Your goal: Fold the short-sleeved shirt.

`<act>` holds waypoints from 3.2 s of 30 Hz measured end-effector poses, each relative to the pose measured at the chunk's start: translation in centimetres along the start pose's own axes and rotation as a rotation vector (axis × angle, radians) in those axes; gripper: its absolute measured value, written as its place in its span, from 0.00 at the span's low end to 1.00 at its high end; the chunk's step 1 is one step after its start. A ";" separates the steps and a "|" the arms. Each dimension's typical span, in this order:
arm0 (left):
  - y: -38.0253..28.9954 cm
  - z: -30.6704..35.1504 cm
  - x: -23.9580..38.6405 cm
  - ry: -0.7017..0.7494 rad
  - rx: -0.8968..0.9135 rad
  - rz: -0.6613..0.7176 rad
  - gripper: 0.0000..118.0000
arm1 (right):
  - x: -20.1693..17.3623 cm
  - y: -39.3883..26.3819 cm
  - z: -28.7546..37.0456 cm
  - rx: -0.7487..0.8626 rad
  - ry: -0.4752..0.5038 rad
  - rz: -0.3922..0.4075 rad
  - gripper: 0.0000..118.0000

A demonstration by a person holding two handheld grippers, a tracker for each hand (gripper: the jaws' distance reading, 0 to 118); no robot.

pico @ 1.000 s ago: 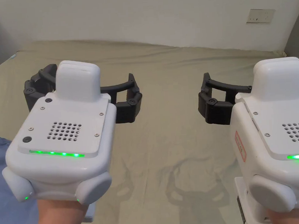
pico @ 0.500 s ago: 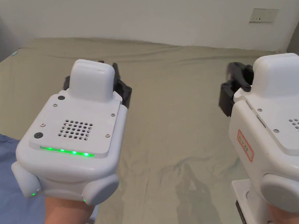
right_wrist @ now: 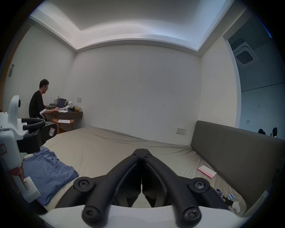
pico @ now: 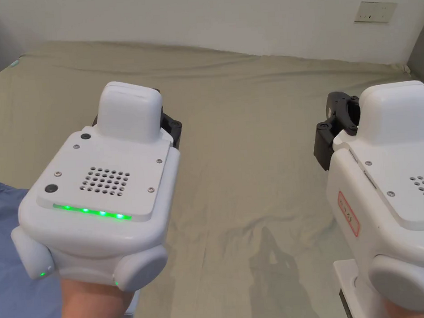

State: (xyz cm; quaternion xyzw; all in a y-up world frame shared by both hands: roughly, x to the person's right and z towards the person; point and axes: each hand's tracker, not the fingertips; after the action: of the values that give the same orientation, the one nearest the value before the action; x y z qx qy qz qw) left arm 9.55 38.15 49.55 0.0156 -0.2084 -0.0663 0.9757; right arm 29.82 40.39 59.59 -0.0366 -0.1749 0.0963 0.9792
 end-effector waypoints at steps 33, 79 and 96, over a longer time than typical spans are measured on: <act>-3.1 13.7 -17.9 0.662 -0.108 -0.029 0.00 | -21.8 2.5 0.3 0.097 0.637 0.010 0.01; -31.4 -11.4 -25.7 0.258 -0.978 0.250 0.24 | -20.6 -5.1 -9.9 -0.231 0.485 0.097 0.01; -20.4 -2.3 -26.4 0.353 -0.420 0.465 0.01 | -16.0 -3.3 -7.1 -0.173 0.431 0.073 0.01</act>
State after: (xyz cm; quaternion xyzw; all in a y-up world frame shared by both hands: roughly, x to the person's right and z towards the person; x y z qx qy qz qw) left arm -15.88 21.49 35.53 -0.2221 -0.0167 0.1199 0.9675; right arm 18.15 33.71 47.90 -0.1466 0.0322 0.1062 0.9830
